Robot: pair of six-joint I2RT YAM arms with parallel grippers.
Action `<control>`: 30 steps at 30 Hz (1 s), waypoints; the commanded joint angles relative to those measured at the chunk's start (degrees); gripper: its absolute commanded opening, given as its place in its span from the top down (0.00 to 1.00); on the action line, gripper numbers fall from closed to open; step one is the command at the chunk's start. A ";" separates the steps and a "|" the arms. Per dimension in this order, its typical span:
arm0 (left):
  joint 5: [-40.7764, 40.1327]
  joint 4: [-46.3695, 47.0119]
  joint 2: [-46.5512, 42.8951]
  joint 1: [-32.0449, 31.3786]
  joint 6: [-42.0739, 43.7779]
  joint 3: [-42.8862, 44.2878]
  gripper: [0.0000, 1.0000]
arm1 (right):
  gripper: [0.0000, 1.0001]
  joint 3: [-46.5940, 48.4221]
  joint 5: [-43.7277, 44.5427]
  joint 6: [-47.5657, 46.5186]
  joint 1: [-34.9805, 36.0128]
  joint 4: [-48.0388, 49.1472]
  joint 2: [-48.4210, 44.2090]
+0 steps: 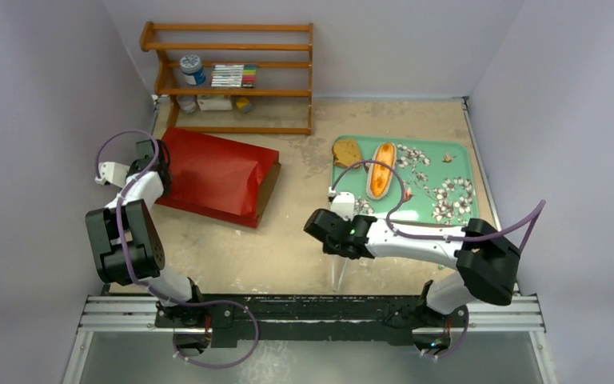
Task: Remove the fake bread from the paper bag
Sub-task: Pick up the clamp at the center of the board, then place the clamp at the center of the board.
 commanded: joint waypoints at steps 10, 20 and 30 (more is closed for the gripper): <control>4.76 6.79 2.30 0.16 5.09 2.14 1.00 | 0.99 11.79 -5.28 -28.80 8.01 15.71 10.95; 7.16 8.93 2.16 0.18 6.33 2.51 1.00 | 0.99 17.75 -11.57 -41.57 8.05 17.95 18.04; 8.16 10.70 -1.29 0.58 10.03 1.13 1.00 | 0.99 21.06 -12.55 -46.74 6.96 19.43 23.08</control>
